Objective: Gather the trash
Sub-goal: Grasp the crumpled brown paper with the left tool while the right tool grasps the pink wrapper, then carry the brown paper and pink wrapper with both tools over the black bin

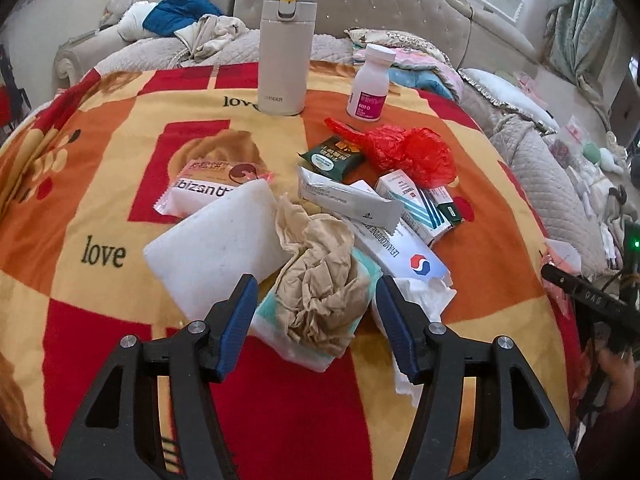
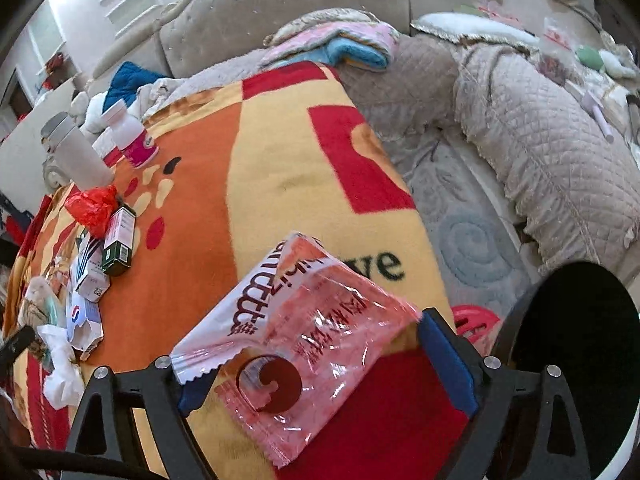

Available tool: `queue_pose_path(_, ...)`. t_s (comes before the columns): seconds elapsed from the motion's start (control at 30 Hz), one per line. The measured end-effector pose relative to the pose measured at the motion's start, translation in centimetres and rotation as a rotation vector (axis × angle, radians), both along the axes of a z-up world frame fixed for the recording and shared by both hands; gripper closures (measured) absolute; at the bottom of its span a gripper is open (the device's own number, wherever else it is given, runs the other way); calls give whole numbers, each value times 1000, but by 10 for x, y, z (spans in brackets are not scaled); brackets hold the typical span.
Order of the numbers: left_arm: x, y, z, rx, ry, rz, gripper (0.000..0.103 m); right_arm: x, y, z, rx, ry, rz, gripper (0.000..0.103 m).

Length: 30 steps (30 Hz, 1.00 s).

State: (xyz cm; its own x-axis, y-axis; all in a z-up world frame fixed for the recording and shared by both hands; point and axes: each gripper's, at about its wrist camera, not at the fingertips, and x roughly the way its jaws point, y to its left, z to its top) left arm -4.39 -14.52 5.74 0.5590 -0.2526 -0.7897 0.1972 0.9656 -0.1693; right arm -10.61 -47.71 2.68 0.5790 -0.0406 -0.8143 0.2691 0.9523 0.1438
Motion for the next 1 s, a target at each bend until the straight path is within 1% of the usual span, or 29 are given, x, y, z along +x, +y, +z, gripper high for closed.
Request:
queue_pose_path(0.03,0,1,-1,-12,4,1,66,-1,3,1,-25,-8,13,37)
queue_pose_path(0.07,0,2,-2,-14,15,0,77,-3,4,2,-44,-15,19,51)
queue_pose_path(0.1,-1,2,-2,-17,22,-2,77,-6,2,4,-32,-29,26,60)
queue_pose_path(0.17,-5,4,2,-29,8,-1,78,-11,-2,7,17,-49,40,72)
queue_pose_path(0.27,-13,5,13,-39,-19,-4,79,-21,-2,14,19,-70,56,75)
queue_pose_path(0.37,-22,2,28,-71,-42,-18,80,-33,2,23,34,-87,76,75)
queue_pose_path(0.57,-43,-25,49,-99,-69,-104,80,-59,9,40,61,-122,100,75)
queue_pose_path(0.7,-56,-48,51,-93,-73,-153,80,-73,10,46,57,-130,108,75)
queue_pose_path(1.0,-76,-97,46,-73,-71,-241,80,-100,-7,53,47,-141,76,75)
